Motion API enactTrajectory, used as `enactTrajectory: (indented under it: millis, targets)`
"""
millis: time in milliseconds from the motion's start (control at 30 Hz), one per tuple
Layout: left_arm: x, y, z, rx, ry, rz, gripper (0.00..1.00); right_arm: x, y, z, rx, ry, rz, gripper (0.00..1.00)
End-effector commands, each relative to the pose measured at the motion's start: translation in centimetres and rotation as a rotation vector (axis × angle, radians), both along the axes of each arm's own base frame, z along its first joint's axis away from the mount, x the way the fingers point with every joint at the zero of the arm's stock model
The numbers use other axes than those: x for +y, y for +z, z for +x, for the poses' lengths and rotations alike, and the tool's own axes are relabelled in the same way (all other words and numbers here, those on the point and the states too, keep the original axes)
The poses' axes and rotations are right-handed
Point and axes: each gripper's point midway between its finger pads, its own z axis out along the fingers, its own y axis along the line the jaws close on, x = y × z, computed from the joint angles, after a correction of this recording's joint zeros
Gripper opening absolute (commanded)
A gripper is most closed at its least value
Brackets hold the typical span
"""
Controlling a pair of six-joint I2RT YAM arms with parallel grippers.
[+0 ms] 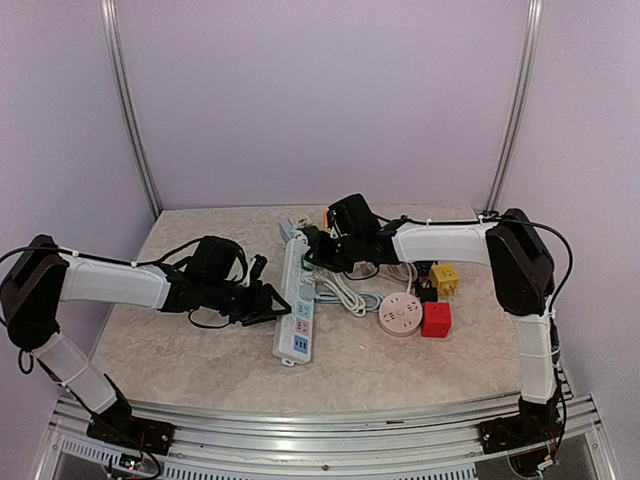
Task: Pull the plug off the socket
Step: Remove the plug from the socket.
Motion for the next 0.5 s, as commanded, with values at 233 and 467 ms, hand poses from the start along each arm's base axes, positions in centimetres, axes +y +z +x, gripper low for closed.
enactTrajectory:
  millis: [233,467]
  targets:
    - [1.2,4.9,3.3,-0.12,0.011,-0.127,0.83,0.2,-0.3,-4.7,0.011,0.119,-0.014,0.0]
    - [1.8,5.4,4.8,-0.08,0.03,-0.172,0.83,0.7,1.1,-8.0,0.009,0.159,0.027,0.0]
